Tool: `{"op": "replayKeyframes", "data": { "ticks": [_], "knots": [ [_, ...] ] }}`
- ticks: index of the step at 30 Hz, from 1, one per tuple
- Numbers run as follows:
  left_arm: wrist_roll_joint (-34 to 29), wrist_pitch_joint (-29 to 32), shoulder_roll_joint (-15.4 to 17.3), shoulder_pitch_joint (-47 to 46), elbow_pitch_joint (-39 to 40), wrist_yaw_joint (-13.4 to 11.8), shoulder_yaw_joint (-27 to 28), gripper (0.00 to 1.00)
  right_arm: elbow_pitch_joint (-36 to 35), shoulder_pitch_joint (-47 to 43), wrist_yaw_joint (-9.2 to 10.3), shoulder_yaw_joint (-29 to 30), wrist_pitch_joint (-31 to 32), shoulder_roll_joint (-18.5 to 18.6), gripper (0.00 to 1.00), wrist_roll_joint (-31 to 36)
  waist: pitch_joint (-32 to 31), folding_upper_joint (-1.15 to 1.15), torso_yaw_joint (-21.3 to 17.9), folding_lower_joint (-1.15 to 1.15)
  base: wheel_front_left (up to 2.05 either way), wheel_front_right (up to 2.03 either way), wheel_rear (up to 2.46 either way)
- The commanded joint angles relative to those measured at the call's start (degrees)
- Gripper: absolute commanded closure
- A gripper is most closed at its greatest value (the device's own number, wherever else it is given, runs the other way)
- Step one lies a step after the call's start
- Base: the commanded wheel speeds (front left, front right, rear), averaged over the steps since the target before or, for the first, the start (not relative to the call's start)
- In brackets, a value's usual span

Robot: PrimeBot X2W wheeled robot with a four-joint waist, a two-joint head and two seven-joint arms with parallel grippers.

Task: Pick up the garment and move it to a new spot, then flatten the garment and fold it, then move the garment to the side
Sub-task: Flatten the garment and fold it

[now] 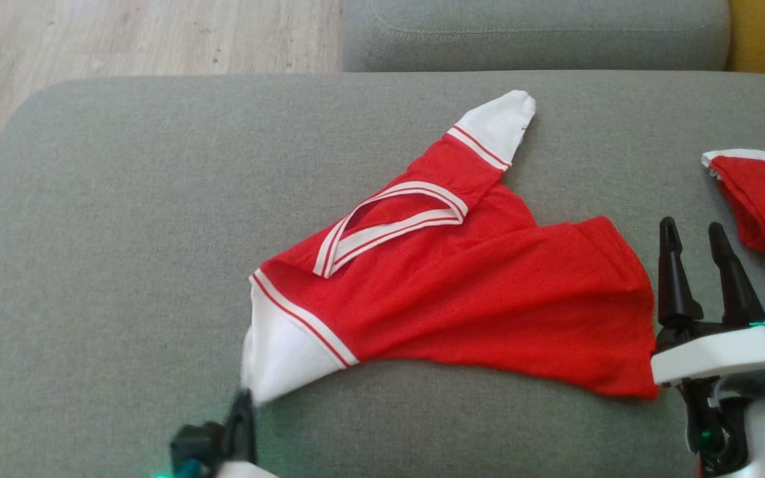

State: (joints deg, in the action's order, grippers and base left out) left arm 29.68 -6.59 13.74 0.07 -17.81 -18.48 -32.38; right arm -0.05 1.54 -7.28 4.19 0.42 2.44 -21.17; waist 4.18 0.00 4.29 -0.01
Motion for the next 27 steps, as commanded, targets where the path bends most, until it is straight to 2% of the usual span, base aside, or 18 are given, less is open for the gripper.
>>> {"op": "replayKeyframes", "data": {
  "ticks": [1, 4, 5, 6, 7, 12, 17, 27],
  "knots": [
    [-0.49, 0.6, 0.51, -1.66, 2.96, -0.39, 0.75, 1.0, -1.52, 1.47, -0.21, -1.16, -0.6, 0.43, 0.0, -0.05, 0.19, 0.0, 0.07, 0.01, 0.0, 0.0, 0.0],
    [-0.8, 2.74, 0.26, -0.67, 5.73, 1.01, -2.07, 1.0, -0.97, 1.66, -0.21, -1.14, -0.63, 0.43, 0.0, 0.2, 0.43, 0.0, -0.19, 0.01, 0.0, 0.0, 0.0],
    [-0.5, 3.12, 0.03, -0.6, 6.38, 1.61, -2.56, 0.81, -0.81, 1.72, -0.21, -1.08, -0.64, 0.43, 0.0, 0.25, 0.47, 0.0, -0.4, 0.01, 0.0, 0.0, 0.0],
    [-0.18, 3.3, -0.11, -0.57, 6.96, 2.01, -2.75, 0.56, -0.67, 1.79, -0.21, -1.0, -0.67, 0.43, 0.0, 0.3, 0.51, 0.0, -0.62, 0.01, 0.0, 0.0, 0.0],
    [-0.18, 3.2, 0.06, -0.68, 7.44, 2.02, -2.65, 0.0, -0.56, 1.87, -0.21, -0.93, -0.69, 0.43, 0.0, 0.31, 0.54, 0.0, -0.88, 0.01, 0.0, 0.0, 0.0],
    [-0.91, 2.2, 2.21, -2.32, 9.56, 0.13, -0.01, 0.0, -0.36, 2.12, -0.21, -0.44, -0.76, 0.43, 0.0, 0.48, 0.63, 0.0, -2.2, 0.01, 0.0, 0.0, 0.0],
    [-1.38, 3.04, 5.01, -6.52, 10.58, -0.04, 2.44, 0.0, -0.63, 2.58, -0.21, -0.55, -0.58, 0.43, 0.0, 0.52, 1.27, 0.0, -3.67, 0.01, 0.0, 0.0, 0.0],
    [-0.82, 10.97, 8.0, -18.46, -0.13, 6.06, 1.51, 0.0, -1.04, 4.21, -0.21, -1.01, -0.5, 0.43, 0.0, 0.57, 4.59, 0.0, -6.59, 0.01, 0.0, 0.0, 0.0]
  ]
}}
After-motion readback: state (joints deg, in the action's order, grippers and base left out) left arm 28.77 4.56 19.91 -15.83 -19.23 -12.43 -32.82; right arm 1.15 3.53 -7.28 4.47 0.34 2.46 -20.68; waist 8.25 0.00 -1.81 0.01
